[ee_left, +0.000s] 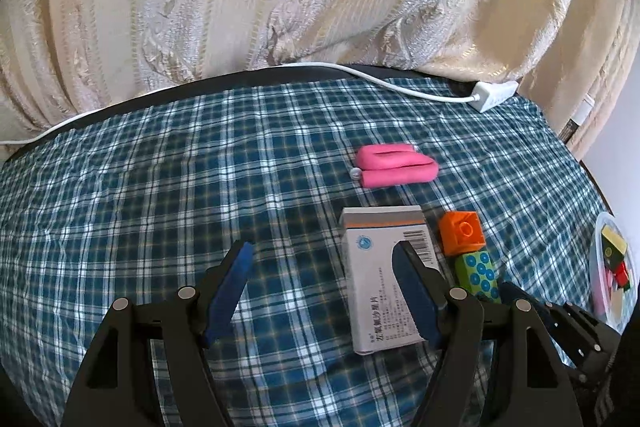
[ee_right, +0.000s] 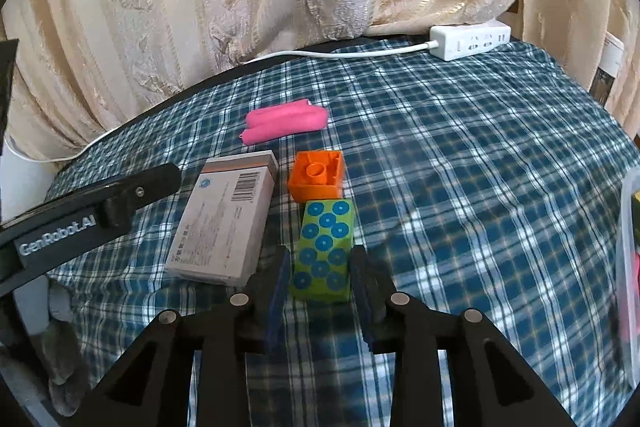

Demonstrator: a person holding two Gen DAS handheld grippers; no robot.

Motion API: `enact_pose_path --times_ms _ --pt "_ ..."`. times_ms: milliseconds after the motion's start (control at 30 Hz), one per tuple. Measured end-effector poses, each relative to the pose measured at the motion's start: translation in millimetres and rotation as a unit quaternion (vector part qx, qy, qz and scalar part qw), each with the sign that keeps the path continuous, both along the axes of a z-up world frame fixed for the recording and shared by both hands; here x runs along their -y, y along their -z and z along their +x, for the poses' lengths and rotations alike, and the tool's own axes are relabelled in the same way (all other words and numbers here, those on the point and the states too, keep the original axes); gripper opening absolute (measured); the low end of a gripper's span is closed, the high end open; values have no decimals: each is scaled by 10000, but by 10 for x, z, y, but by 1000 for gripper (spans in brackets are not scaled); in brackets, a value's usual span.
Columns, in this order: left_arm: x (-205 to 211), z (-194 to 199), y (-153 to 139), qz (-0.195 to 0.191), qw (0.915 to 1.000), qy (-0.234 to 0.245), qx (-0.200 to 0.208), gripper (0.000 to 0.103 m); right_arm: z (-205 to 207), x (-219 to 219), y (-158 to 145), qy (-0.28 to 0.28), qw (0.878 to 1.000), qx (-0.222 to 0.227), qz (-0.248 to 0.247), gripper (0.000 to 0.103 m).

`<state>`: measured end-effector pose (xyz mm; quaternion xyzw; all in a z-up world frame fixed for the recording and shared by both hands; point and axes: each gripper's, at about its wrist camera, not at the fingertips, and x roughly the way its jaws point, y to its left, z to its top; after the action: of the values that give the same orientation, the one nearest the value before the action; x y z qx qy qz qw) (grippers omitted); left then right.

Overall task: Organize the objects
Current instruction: 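Grasp the white medicine box with the left gripper while the right grasps the small blue-dotted brick, then lift and carry the medicine box and small brick over the bowl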

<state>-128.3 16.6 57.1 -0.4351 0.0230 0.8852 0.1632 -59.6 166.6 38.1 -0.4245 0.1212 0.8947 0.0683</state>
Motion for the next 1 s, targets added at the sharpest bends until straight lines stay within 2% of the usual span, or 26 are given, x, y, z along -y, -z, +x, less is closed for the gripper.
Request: enact_pose_path --times_ms 333,633,1000 --pt "45 -39 46 -3 9999 -95 87 74 -37 54 79 -5 9994 37 343 34" --pt "-87 15 81 52 9998 153 97 74 250 -90 19 157 9997 -92 191 31" --pt "-266 19 239 140 9988 175 432 74 545 -275 -87 259 9992 -309 79 31"
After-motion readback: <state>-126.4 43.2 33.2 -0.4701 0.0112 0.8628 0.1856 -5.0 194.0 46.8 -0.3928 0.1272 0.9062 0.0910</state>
